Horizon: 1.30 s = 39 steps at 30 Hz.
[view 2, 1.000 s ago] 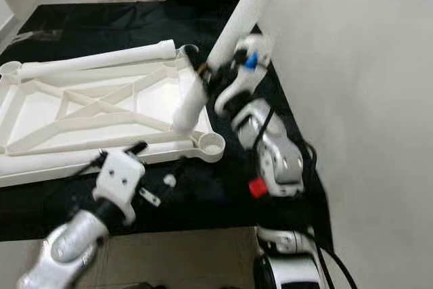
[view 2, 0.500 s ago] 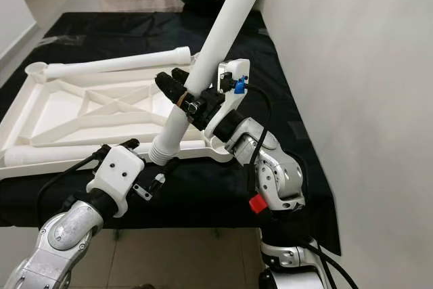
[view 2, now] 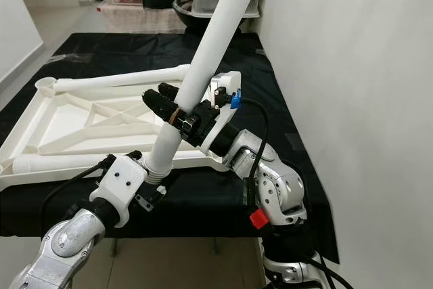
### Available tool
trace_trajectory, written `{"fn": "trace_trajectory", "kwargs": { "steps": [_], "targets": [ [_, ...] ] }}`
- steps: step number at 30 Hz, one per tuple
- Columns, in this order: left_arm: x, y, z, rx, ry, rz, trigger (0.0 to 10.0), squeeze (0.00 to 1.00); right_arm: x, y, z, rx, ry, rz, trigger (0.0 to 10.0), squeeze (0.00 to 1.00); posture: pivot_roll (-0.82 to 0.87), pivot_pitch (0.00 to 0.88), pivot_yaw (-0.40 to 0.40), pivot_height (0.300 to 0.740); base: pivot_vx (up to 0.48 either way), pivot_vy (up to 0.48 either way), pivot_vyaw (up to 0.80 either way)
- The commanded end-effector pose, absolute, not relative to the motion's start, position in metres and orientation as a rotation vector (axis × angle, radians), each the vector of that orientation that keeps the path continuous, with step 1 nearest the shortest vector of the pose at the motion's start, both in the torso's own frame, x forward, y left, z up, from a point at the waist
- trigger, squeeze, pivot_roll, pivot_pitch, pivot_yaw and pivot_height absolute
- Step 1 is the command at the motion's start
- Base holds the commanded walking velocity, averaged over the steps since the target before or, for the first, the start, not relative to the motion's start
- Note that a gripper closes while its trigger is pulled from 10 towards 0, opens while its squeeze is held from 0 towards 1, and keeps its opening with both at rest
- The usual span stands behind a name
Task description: Building children table
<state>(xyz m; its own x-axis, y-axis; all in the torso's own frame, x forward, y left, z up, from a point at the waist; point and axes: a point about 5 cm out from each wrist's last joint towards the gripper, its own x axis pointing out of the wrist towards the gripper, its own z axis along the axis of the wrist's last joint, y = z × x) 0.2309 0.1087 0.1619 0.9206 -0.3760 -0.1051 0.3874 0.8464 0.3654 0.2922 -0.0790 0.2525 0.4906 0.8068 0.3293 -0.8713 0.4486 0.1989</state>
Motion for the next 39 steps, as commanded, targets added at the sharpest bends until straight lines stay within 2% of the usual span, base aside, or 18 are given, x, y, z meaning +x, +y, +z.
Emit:
{"fn": "trace_trajectory", "kwargs": {
  "steps": [1, 22, 23, 24, 25, 37, 38, 39],
  "targets": [
    [0.234, 0.112, 0.159, 0.425, 0.037, -0.386, 10.0, 0.0, 0.286, -0.073, 0.251, 0.368, -0.184, 1.084, 10.0, 0.0, 0.09, 0.029, 0.001, 0.74, 0.0, 0.0, 0.0],
    [0.24, 0.108, 0.152, 0.397, 0.037, -0.392, 10.0, 0.0, 0.27, -0.056, 0.255, 0.422, -0.173, 1.158, 10.0, 0.0, 0.07, 0.04, 0.007, 0.74, 0.0, 0.0, 0.0],
    [0.241, 0.107, 0.153, 0.393, 0.025, -0.395, 8.0, 0.0, 0.269, -0.056, 0.254, 0.421, -0.169, 1.163, 10.0, 0.0, 0.07, 0.04, 0.008, 0.74, 0.0, 0.0, 0.0],
    [0.241, 0.107, 0.153, 0.393, 0.025, -0.395, 8.0, 0.0, 0.269, -0.056, 0.254, 0.421, -0.169, 1.163, 10.0, 0.0, 0.07, 0.04, 0.008, 0.74, 0.0, 0.0, 0.0],
    [0.241, 0.107, 0.154, 0.394, 0.02, -0.396, 0.0, 0.0, 0.269, -0.056, 0.254, 0.421, -0.168, 1.163, 10.0, 0.0, 0.07, 0.04, 0.007, 0.74, 0.0, 0.0, 0.0],
    [0.242, 0.105, 0.157, 0.41, -0.013, -0.409, 0.0, 0.0, 0.267, -0.057, 0.25, 0.399, -0.156, 1.17, 10.0, 0.0, 0.07, 0.038, 0.008, 0.74, 0.0, 0.0, 0.0],
    [0.242, 0.105, 0.157, 0.417, -0.011, -0.402, 10.0, 0.0, 0.267, -0.057, 0.25, 0.393, -0.156, 1.169, 10.0, 0.0, 0.07, 0.038, 0.007, 0.74, 0.0, 0.0, 0.0],
    [0.243, 0.106, 0.157, 0.422, -0.01, -0.396, 10.0, 0.0, 0.267, -0.057, 0.249, 0.39, -0.156, 1.168, 10.0, 0.0, 0.07, 0.038, 0.007, 0.74, 0.0, 0.0, 0.0]
  ]
}}
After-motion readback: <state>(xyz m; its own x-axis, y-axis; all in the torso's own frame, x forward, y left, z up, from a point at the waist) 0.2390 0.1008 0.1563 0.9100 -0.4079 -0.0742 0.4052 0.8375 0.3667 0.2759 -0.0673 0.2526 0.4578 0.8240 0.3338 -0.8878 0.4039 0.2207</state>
